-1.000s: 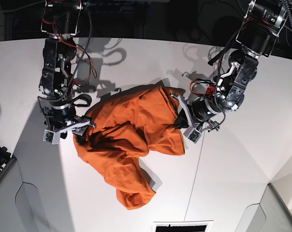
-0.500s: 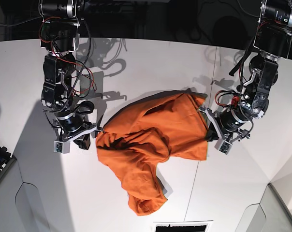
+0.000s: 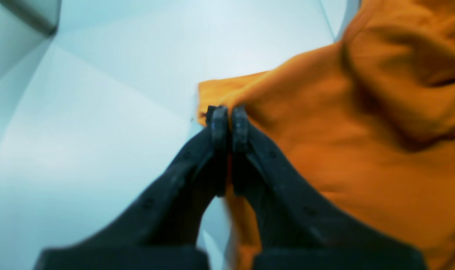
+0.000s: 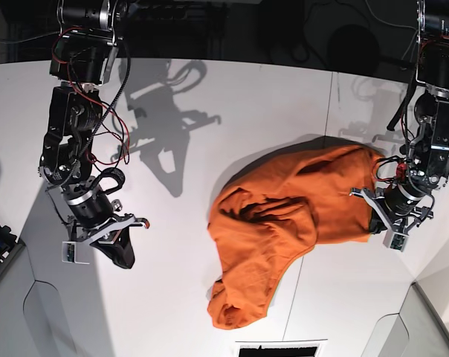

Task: Layout the t-shirt on the table in an organized manner, then fold the t-shirt properly
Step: 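Grasp the shirt with the right gripper and stretch it away from the left gripper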

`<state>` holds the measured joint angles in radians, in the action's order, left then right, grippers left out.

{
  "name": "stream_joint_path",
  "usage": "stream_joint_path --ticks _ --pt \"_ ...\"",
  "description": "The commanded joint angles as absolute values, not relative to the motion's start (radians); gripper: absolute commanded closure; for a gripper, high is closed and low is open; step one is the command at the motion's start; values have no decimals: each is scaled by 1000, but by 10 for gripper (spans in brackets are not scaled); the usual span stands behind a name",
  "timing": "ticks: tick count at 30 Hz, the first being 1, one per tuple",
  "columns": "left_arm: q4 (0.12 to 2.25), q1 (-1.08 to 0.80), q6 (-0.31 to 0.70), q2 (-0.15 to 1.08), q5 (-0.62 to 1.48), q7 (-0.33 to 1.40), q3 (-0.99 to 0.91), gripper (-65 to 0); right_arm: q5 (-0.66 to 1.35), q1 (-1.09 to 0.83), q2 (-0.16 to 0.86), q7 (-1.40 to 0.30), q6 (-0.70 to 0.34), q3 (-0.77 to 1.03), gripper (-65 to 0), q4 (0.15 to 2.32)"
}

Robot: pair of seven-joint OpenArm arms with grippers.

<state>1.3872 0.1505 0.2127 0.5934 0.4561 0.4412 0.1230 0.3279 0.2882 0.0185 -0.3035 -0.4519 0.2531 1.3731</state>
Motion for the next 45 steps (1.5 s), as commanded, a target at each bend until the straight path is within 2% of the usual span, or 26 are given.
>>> stream_joint_path --ticks 1,2,3,5,6,7,8,14,23,24,28,30,32,33,40,43,45 --pt "1405 174 213 606 473 435 117 0 352 307 12 -286 -474 244 0 1379" --pt "1405 173 213 606 484 443 117 0 352 307 6 -286 -476 235 0 1367" --pt "1405 171 213 606 491 444 117 0 349 308 -2 -286 -476 225 -68 1354" --pt "1405 169 213 606 499 442 117 0 348 307 -20 -285 -473 200 -308 1319" --pt "1406 168 213 604 498 443 117 0 343 307 -31 -285 -467 188 -392 1299" --pt "1406 168 213 604 498 443 117 0 335 309 -41 -282 -467 175 -433 1278" --pt "1406 168 213 604 498 446 117 0 323 311 -52 -280 -467 160 -439 1254" --pt "1406 167 213 604 498 446 117 0 216 367 -96 -128 -417 63 -439 1070" --pt "1406 163 213 597 506 446 117 0 217 456 -151 -126 -407 22 -434 895" --pt "1406 163 213 595 513 446 117 0 215 465 -152 -126 -407 21 -417 873" --pt "1406 163 214 595 524 446 117 0 216 490 -152 -125 -437 19 -282 812" --pt "1406 163 213 592 524 446 117 0 216 490 -152 -118 -461 19 -180 809" --pt "1406 163 214 590 524 446 117 0 216 490 -150 -106 -474 19 -32 809" --pt "1406 163 215 590 524 446 117 0 216 490 -150 -100 -476 19 0 811" --pt "1406 163 221 624 533 448 101 0 168 484 -146 -78 -521 59 0 955" --pt "1406 163 223 636 569 462 19 0 162 468 -141 -109 -521 117 0 1092" --pt "1406 163 261 638 603 474 -64 0 178 450 -128 -139 -521 148 0 1201"
